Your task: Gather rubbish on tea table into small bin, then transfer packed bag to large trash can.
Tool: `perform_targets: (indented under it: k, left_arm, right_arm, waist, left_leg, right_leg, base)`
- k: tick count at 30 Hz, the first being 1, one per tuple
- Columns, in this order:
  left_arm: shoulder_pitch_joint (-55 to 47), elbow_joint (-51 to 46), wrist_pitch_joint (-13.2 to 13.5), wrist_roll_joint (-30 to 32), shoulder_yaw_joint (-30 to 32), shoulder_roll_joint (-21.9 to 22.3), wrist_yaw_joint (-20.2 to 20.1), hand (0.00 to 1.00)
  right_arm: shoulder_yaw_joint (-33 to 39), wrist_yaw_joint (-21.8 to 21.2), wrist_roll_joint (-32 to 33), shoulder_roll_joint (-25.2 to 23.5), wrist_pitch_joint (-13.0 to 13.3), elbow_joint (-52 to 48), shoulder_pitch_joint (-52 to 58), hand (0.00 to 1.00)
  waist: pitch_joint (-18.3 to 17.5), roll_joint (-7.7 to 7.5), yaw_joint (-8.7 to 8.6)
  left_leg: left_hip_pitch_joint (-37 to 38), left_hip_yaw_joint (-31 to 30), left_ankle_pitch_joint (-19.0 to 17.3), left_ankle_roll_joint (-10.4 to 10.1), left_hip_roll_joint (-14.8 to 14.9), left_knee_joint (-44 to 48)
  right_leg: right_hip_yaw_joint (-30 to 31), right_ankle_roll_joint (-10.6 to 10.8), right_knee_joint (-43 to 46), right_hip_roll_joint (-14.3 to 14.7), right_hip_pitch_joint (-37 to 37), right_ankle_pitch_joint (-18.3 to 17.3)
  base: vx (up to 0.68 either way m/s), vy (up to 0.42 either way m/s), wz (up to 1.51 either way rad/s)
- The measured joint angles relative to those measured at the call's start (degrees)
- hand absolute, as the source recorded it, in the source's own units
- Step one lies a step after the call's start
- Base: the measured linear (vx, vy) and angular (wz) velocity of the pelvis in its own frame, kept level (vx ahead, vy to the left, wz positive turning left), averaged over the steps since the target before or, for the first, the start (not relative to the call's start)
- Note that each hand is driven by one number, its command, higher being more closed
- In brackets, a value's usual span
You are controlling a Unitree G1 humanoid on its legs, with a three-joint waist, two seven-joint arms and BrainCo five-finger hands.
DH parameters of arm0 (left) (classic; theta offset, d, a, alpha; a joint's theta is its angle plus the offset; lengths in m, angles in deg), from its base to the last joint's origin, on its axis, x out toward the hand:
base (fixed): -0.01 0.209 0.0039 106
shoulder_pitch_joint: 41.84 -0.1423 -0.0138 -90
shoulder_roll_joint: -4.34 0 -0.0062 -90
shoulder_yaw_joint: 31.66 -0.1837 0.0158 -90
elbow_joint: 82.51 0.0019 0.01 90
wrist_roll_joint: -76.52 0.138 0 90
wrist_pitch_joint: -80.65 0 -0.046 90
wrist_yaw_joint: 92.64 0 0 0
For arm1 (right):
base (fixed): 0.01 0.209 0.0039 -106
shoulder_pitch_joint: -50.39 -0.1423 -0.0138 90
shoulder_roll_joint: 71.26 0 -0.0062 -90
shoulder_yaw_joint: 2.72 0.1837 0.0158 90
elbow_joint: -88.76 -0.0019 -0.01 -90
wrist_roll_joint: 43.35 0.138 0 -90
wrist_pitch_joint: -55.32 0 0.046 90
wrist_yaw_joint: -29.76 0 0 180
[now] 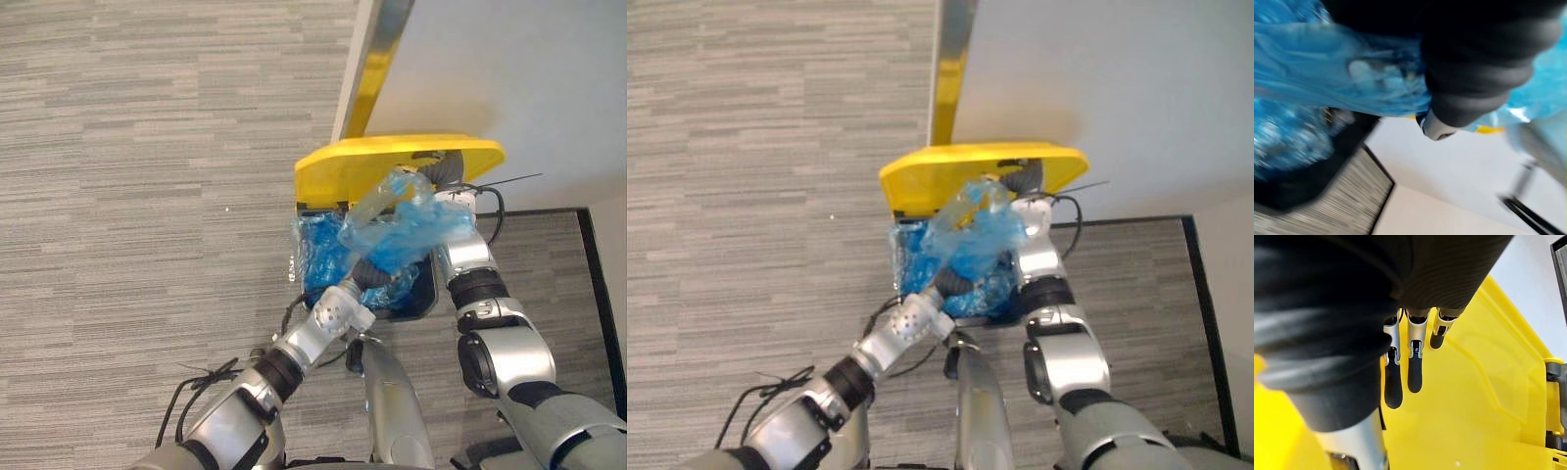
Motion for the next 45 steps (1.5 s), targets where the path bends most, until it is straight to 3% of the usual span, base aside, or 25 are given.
perform_targets:
  k: [3, 4, 9, 14, 20, 31, 39, 45]
  left_arm:
    - [2.54, 4.93, -0.31, 0.87, 3.61, -0.12, 0.86, 1.0]
    - [3.81, 7.1, -0.61, 1.76, 5.09, -0.3, 1.17, 0.0]
    - [7.89, 12.57, -1.96, 3.98, 10.04, -0.8, 2.11, 0.0]
    - [10.08, 15.44, -4.0, 8.09, 12.94, -1.64, 2.49, 0.0]
    - [10.09, 15.98, -4.2, 11.84, 15.1, -1.87, 2.54, 0.0]
    - [7.95, 13.39, -3.97, 11.53, 14.79, -2.2, 3.06, 0.0]
    - [-2.93, 2.75, -3.07, 8.11, 14.02, -3.62, 3.5, 0.0]
    - [-14.55, -5.32, -1.48, 4.32, 18.4, -6.85, 3.4, 0.0]
  right_arm:
    - [-2.73, -0.13, 0.22, -0.11, 0.19, -0.71, -1.7, 0.0]
    - [-3.72, -0.22, 0.38, -0.16, 0.64, -0.94, -2.73, 0.0]
    - [-6.89, -0.43, 1.17, -0.16, 0.95, -1.48, -6.13, 0.0]
    - [-9.73, -1.02, 2.11, -0.19, 1.05, -2.73, -6.86, 0.0]
    - [-11.69, -1.97, 2.09, -0.2, 1.03, -1.55, -8.18, 0.0]
    - [-13.56, -4.24, 1.83, -0.52, 1.02, -0.35, -8.77, 0.0]
    - [-10.67, -4.34, -0.25, -0.84, 2.02, -0.69, 3.97, 0.0]
    - [-3.76, -4.84, -0.52, -1.02, 2.05, -3.08, 16.54, 0.0]
  waist:
    - [1.17, -0.89, -0.55]
    - [1.53, -1.26, -0.9]
    - [4.55, -1.76, -1.4]
    - [5.37, -1.67, -1.78]
    - [5.36, -1.65, -2.1]
    - [5.05, -1.03, -1.88]
    - [2.35, 0.41, 0.72]
    - [1.02, 0.76, 1.89]
  left_leg:
    - [-1.36, 0.73, -0.8, -0.04, 0.59, 1.37]
    - [-2.91, 0.76, -1.12, -0.09, 1.19, 2.37]
    - [-5.93, 0.72, -1.3, -0.32, 1.64, 3.84]
    - [-7.74, 0.69, -1.14, -0.7, 1.92, 4.13]
    - [-7.69, 0.82, -1.24, -0.51, 1.69, 4.31]
    - [-4.29, 0.73, -1.08, -0.5, 1.36, 3.69]
    - [3.49, 0.38, 1.63, -0.32, -0.51, -3.41]
    - [10.53, -0.27, 4.16, -0.62, -1.86, -9.86]
  right_leg:
    - [0.81, 0.23, -0.21, 0.61, -1.38, 0.39]
    - [0.92, 0.26, -0.18, 0.94, -2.65, 0.71]
    - [1.12, -0.34, -0.04, 1.6, -5.24, 1.65]
    - [1.09, -0.59, 0.66, 1.82, -7.24, 1.77]
    - [1.33, -0.63, 0.74, 1.66, -7.24, 1.76]
    - [1.38, -1.56, 1.96, 1.35, -4.68, 1.1]
    - [0.5, -1.36, 0.79, -0.33, 1.38, -0.1]
    - [-0.41, -0.86, 1.03, -1.56, 6.17, -1.83]
  base:
    - [-0.04, -0.008, -0.21]
    - [-0.05, -0.028, -0.16]
    - [-0.01, -0.03, -0.07]
    - [0.03, -0.022, -0.02]
    - [0.0, 0.0, 0.0]
    - [-0.01, -0.008, 0.02]
    - [-0.01, -0.035, 0.14]
    - [0.04, -0.033, 0.14]
